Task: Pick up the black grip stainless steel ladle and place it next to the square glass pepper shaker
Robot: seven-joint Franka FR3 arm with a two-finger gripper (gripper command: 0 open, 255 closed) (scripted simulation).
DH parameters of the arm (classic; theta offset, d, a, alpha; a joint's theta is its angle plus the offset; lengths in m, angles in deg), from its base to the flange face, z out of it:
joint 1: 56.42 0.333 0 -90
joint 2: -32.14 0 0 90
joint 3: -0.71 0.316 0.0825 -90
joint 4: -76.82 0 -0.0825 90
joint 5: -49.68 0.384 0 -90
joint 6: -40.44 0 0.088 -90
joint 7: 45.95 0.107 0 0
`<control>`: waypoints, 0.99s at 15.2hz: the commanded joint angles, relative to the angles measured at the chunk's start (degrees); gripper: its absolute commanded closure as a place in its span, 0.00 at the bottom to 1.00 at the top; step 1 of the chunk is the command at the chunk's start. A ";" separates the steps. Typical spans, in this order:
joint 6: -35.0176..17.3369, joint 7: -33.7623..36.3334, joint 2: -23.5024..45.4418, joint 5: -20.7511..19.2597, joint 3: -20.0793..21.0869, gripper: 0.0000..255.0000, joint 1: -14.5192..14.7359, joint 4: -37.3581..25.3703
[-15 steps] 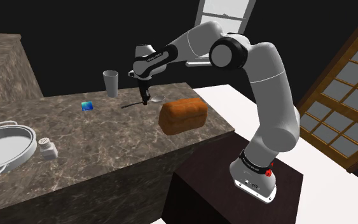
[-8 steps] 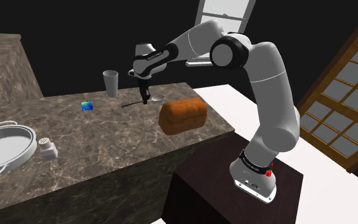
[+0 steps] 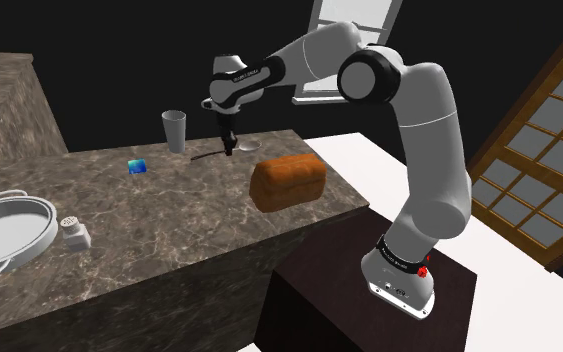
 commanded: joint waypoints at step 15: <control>9.79 0.29 -4.99 -0.22 -0.11 1.00 0.01 -4.78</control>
